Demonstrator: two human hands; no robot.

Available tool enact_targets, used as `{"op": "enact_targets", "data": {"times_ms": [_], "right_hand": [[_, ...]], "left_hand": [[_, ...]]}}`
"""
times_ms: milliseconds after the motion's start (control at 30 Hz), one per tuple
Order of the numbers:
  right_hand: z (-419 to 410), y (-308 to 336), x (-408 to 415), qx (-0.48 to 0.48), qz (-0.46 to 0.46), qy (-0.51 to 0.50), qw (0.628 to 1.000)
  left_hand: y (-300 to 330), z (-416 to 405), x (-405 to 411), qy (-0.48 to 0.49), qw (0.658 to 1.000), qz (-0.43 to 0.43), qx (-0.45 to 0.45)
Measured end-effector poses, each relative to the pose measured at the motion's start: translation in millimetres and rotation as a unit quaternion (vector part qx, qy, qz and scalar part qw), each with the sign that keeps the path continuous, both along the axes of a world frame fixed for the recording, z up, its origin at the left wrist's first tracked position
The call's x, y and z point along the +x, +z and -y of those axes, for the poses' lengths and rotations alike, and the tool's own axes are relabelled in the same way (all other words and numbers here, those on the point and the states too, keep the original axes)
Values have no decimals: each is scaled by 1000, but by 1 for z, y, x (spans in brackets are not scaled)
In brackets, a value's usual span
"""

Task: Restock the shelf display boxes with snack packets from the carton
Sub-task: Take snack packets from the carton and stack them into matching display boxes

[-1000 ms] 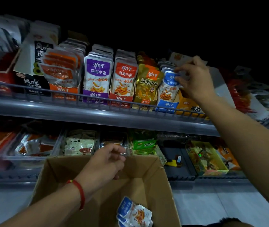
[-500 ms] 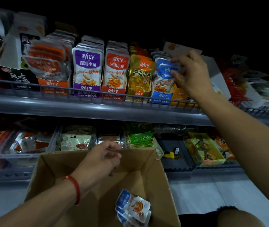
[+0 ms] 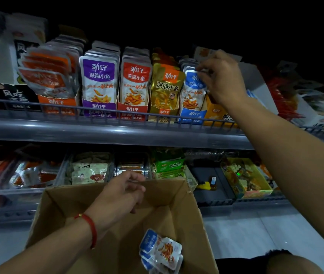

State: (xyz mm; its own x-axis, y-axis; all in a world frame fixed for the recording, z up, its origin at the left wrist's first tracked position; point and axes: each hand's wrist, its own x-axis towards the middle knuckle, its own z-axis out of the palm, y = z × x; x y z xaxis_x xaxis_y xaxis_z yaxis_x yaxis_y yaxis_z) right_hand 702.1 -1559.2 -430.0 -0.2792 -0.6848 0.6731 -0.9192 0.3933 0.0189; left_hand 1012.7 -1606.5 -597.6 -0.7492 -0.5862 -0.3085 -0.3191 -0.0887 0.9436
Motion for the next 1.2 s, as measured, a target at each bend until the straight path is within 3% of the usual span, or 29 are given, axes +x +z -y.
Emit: {"op": "enact_targets", "data": {"times_ms": [300,433,633,767,933,1100,1200], "right_hand": [[-3,1,1,6,-5,-1,1000],[-13,0,1,-34,-15,1,999],[-56,-28,48,-115,35,56,991],[-92,-80,90,-82,152,100,980],[-116,-113,101,73,265,137,952],[-121,-118,89,82,299,122,943],[-123,-121,84,100,318,120,935]], "left_hand": [[-2,-1,3,-6,1000,-7,-9],[-6,-1,3,-17,1000,-5,-25],[-34,-2,-2,-105,984,73,-126],[-73,-9,-4,-238,923,154,-261],[-120,-14,-19,-388,837,191,-335],[-169,-26,-49,-465,749,189,-434],[-178,-32,-56,-462,726,196,-470]]}}
